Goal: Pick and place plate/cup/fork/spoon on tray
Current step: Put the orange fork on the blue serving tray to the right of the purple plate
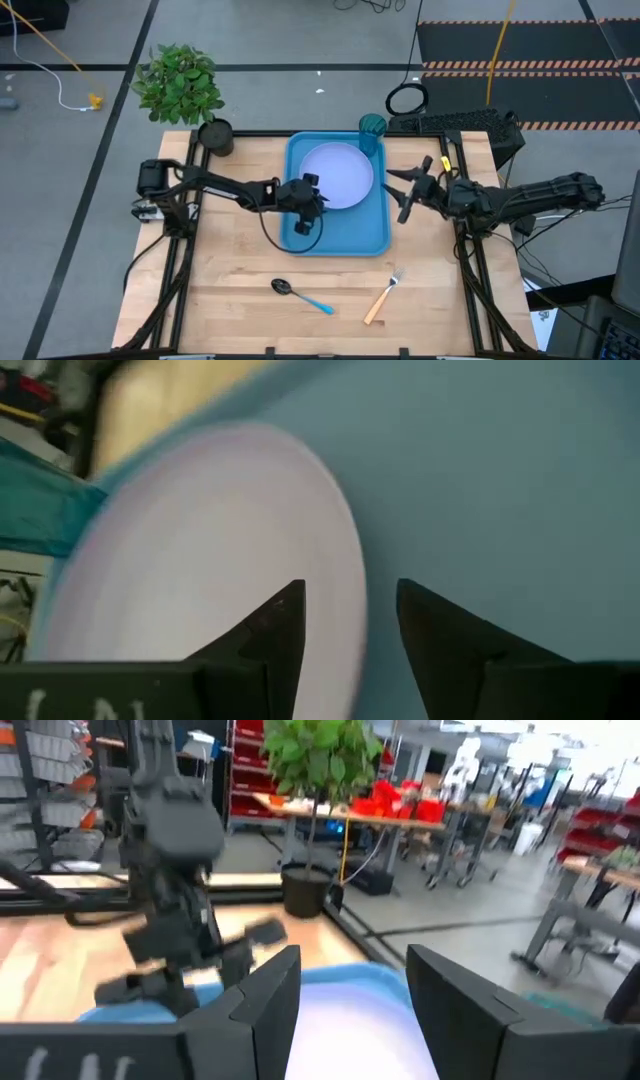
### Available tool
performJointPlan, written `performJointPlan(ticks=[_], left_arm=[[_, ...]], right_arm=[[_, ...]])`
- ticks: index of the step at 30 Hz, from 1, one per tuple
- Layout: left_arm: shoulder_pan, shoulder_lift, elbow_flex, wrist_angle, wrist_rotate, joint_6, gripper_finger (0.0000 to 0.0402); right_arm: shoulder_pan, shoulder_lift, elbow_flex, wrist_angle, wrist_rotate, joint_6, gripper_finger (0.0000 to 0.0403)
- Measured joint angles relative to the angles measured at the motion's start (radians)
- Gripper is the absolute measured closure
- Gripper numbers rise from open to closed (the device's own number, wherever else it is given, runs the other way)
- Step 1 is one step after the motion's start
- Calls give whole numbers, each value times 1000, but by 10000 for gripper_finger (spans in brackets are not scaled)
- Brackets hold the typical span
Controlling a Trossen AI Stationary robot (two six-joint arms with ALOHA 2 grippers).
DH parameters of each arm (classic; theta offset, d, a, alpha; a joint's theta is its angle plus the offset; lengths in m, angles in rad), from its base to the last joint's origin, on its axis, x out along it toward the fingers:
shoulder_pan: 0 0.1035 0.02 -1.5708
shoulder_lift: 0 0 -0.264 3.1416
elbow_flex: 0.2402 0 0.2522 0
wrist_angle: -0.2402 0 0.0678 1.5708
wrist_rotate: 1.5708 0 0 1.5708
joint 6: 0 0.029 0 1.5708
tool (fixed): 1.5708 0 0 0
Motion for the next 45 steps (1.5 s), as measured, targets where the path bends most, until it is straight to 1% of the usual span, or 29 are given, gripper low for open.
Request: performJointPlan(ticks=[2,4,8,10,13,15,17,21,26,30,34,36,39,41,45], left_arm=[[-25,-35,0,-17,-24,-56,240],[-52,-69,0,-19,-34,-124,240],[-116,-158,0,-45,-38,-300,240],[-159,-200,0,-64,-38,-365,240],[-231,-243,0,-65,-40,-407,240],[-281,-259,0,-59,-59,-422,240],[-328,-260,1,-49,-94,-433,240],[-404,-252,0,-18,-201,-475,240],[-476,-232,-1,38,-305,-549,240],[-525,-235,1,111,-386,-572,240],[-562,-220,1,240,-401,-550,241],[-584,-209,1,263,-420,-531,241],[-596,-175,1,319,-452,-526,241],[-603,-161,1,316,-481,-530,241],[-596,-112,0,362,-502,-570,241]], right_arm=[[14,4,0,-35,-6,47,227],[30,14,0,-40,-47,94,227],[69,41,1,-36,-188,151,227],[90,60,1,-40,-241,183,227],[132,96,1,-94,-306,286,227],[171,132,1,-144,-342,360,227],[218,169,1,-210,-365,429,227],[313,253,1,-311,-376,553,227],[408,341,1,-356,-448,619,227],[481,393,1,-347,-448,599,227],[528,437,1,-345,-414,577,227],[544,452,1,-341,-390,571,227],[565,475,1,-294,-365,550,227],[578,492,1,-234,-364,521,227],[606,530,0,-158,-364,470,227]])
